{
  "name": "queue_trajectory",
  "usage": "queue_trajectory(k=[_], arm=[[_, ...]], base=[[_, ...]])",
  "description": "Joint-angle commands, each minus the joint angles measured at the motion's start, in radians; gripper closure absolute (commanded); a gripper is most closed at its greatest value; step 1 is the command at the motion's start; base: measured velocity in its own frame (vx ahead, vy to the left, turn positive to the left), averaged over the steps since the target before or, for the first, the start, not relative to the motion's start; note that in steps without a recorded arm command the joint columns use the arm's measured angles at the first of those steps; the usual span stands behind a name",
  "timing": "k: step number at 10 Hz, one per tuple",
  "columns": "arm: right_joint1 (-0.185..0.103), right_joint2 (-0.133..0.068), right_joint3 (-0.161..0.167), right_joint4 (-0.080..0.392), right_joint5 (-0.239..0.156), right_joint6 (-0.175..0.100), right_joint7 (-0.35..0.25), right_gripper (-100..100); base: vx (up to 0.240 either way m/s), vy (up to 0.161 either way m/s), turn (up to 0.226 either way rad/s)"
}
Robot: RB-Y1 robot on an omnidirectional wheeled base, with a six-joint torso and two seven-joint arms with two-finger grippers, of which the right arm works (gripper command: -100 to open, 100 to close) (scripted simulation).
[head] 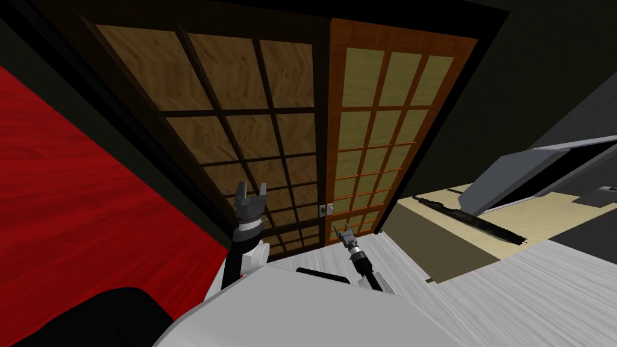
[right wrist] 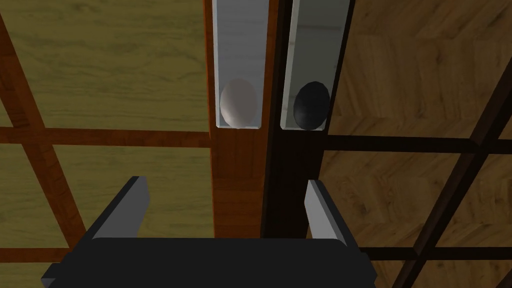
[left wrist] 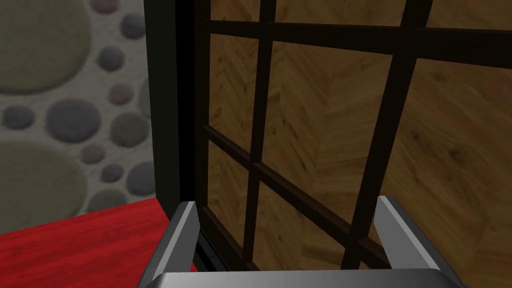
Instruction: Pull the door open
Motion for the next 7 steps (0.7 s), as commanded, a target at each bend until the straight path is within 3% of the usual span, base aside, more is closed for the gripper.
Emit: queue_trajectory(k=[1,4,7], arm=[[0.006,-0.005,-0.009,0.004,-0.001,0.001,0.001,-100],[0.015,-0.013,-0.025,0.01,-0.002,0.003,0.004,-100],[0.036,-0.027,-0.062,0.024,-0.005,0.008,0.01,-100]], base=[[-0.087,-0.01,0.057],[-0.167,0.007,0.046],[-0.21,0.016,0.061]])
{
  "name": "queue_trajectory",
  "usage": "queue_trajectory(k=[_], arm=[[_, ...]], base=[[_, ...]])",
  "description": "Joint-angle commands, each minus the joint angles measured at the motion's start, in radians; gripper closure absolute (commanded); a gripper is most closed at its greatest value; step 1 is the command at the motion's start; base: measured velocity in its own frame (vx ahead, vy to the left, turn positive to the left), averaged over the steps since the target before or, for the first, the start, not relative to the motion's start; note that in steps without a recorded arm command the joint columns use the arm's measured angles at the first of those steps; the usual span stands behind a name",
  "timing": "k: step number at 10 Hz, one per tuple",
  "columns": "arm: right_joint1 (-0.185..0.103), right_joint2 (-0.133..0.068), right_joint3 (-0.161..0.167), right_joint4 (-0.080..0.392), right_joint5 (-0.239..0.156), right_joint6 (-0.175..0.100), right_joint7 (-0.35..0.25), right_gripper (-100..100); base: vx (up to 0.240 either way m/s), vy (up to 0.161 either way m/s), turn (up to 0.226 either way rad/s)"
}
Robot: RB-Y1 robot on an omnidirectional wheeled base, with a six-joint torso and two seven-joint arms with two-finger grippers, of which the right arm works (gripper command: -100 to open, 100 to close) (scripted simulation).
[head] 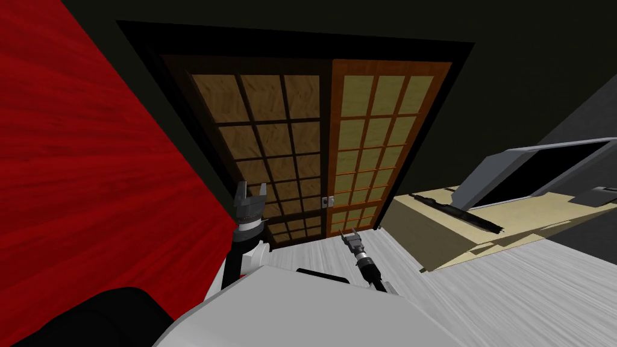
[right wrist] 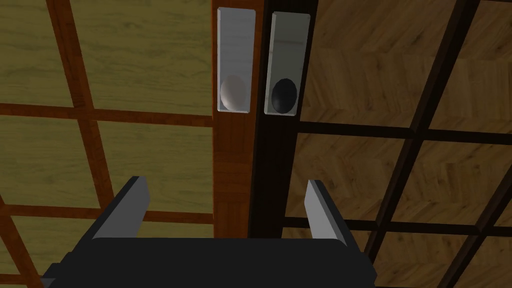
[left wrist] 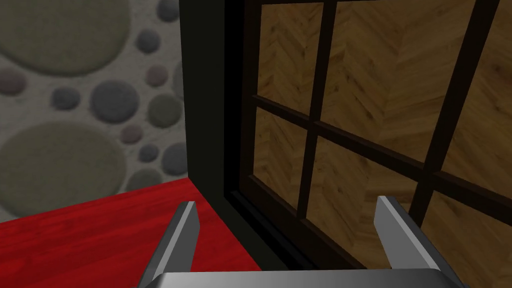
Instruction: Pull the door open
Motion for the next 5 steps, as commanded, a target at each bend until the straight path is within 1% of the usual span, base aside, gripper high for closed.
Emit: queue_trajectory(k=[1,2,3,5], arm=[[0.02,-0.009,-0.026,0.002,-0.001,0.006,0.003,-100],[0.03,-0.016,-0.049,0.01,-0.002,0.008,0.007,-100],[0.039,-0.02,-0.067,0.017,-0.003,0.01,0.01,-100],[0.057,-0.029,-0.107,0.031,-0.006,0.015,0.018,-100]], base=[[-0.231,0.021,0.081],[-0.239,0.02,0.085],[-0.189,0.007,0.069],[-0.16,0.016,0.086]])
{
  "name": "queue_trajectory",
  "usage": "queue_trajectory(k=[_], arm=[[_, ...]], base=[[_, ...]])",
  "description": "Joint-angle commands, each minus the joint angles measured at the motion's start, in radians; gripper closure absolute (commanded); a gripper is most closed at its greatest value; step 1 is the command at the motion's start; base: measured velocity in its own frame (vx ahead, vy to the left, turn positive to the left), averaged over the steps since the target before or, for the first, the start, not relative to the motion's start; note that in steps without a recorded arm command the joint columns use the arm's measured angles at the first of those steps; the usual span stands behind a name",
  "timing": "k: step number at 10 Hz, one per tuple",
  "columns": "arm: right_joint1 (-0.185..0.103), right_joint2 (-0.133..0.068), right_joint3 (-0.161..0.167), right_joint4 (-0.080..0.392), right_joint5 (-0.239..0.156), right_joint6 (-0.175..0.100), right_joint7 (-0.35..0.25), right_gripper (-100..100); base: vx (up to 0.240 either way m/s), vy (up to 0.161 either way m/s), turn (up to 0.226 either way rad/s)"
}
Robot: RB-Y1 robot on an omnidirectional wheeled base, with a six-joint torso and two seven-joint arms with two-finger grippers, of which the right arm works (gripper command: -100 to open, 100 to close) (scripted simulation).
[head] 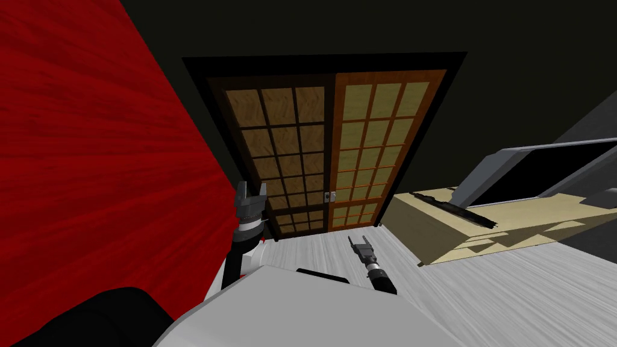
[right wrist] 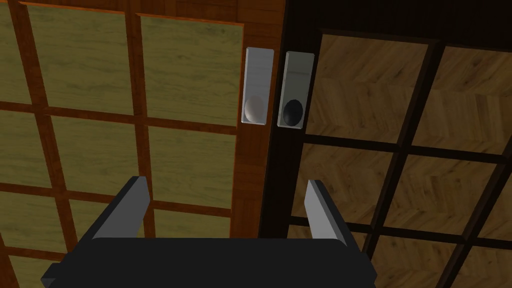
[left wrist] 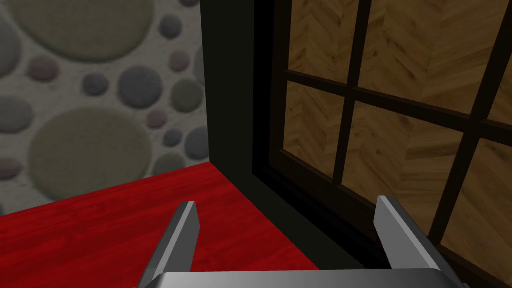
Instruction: Pull the door open
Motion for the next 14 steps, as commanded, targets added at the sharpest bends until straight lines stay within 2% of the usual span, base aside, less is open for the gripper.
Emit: queue_trajectory(k=[1,7,14], arm=[[0.021,-0.005,-0.031,-0.004,0.0,0.013,0.004,-100],[0.054,-0.019,-0.126,0.027,-0.004,0.023,0.022,-100],[0.081,-0.024,-0.262,0.068,-0.007,0.034,0.051,-100]], base=[[-0.174,-0.011,0.067],[-0.093,-0.015,0.06],[-0.049,-0.028,0.087]])
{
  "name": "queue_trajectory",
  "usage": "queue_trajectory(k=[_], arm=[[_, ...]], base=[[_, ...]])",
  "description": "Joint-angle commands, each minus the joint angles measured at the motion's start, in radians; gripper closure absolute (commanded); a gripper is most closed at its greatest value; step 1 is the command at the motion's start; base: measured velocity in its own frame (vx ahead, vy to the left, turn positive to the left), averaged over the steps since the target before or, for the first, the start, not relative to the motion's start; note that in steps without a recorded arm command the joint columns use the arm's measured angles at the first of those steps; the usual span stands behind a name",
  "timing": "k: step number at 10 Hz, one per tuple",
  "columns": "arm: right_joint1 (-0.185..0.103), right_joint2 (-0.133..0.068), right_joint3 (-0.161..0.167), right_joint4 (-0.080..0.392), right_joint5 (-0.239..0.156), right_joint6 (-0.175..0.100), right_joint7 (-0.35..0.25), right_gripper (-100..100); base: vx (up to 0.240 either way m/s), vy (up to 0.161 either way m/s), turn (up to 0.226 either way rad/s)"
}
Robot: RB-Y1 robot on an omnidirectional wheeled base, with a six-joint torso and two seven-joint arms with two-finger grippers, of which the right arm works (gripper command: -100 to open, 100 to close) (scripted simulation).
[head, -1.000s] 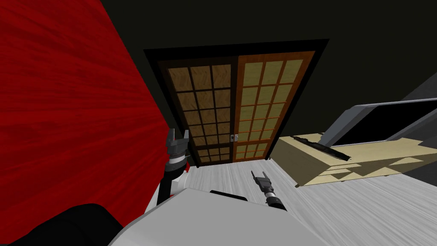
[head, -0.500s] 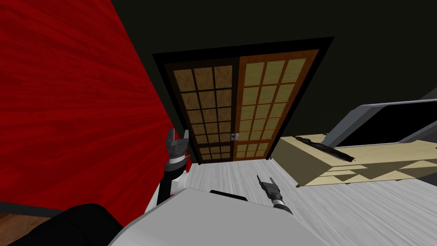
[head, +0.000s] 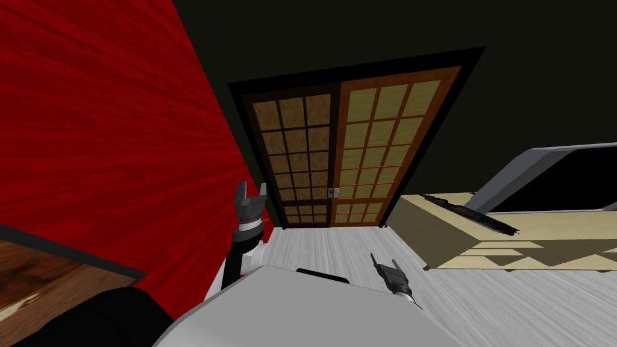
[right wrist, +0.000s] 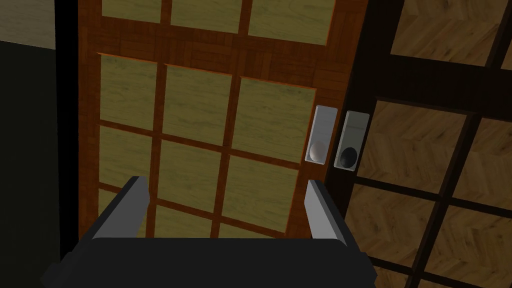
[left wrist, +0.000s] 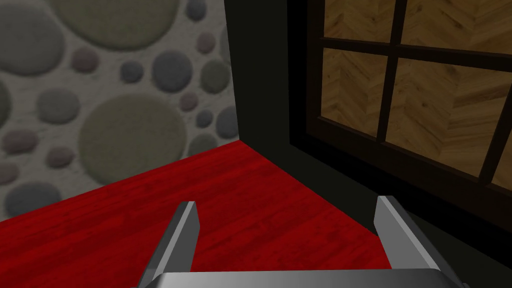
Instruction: Pull the door open
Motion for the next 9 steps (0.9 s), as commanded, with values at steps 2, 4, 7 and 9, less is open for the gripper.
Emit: queue_trajectory(k=[2,4,7,9], arm=[[0.006,0.004,-0.05,0.005,0.001,0.01,0.007,-100],[-0.003,0.013,-0.091,0.014,0.003,0.011,0.018,-100],[-0.033,0.035,-0.13,0.02,0.008,0.011,0.03,-100],[-0.059,0.052,-0.144,0.019,0.012,0.009,0.036,-100]], base=[[0.015,-0.047,0.097],[0.058,-0.063,0.154],[0.139,-0.077,0.156],[0.162,-0.075,0.146]])
